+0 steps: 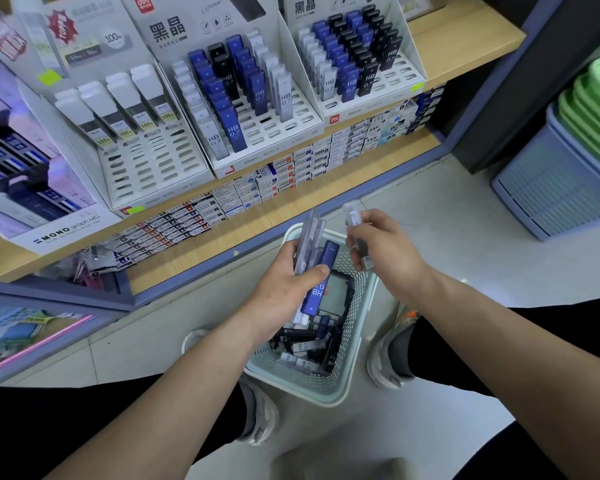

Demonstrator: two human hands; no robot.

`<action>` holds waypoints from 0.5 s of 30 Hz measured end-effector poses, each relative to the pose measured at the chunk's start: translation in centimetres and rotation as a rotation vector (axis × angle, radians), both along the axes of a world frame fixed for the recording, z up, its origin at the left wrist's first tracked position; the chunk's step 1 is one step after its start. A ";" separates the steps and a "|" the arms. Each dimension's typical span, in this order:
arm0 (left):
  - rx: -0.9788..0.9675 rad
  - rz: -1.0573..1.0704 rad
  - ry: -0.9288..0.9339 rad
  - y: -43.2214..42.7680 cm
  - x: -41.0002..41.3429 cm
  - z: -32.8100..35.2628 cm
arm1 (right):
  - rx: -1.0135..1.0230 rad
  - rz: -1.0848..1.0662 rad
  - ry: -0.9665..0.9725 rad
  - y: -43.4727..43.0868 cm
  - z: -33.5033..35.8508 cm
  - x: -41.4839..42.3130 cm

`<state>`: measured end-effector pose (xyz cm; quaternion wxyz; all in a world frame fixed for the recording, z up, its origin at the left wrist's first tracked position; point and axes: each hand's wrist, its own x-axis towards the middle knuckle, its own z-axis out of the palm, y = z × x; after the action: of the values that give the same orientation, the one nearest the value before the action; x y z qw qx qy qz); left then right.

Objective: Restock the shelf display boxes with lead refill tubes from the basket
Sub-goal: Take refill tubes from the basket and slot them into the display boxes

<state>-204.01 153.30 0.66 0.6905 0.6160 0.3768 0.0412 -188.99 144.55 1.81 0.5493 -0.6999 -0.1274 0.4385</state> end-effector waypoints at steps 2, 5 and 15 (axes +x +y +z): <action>0.012 -0.034 0.010 -0.2 0.0 0.0 | 0.022 0.047 -0.057 0.4 0.0 0.5; -0.019 -0.074 -0.006 -0.5 0.0 -0.1 | 0.061 0.140 -0.070 0.9 0.1 0.6; -0.081 -0.074 -0.005 -0.1 -0.4 -0.6 | 0.210 0.055 -0.026 1.4 1.2 2.4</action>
<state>-204.39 153.16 0.06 0.7168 0.6010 0.3535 0.0021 -186.61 145.93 2.99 0.6056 -0.6405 -0.1989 0.4284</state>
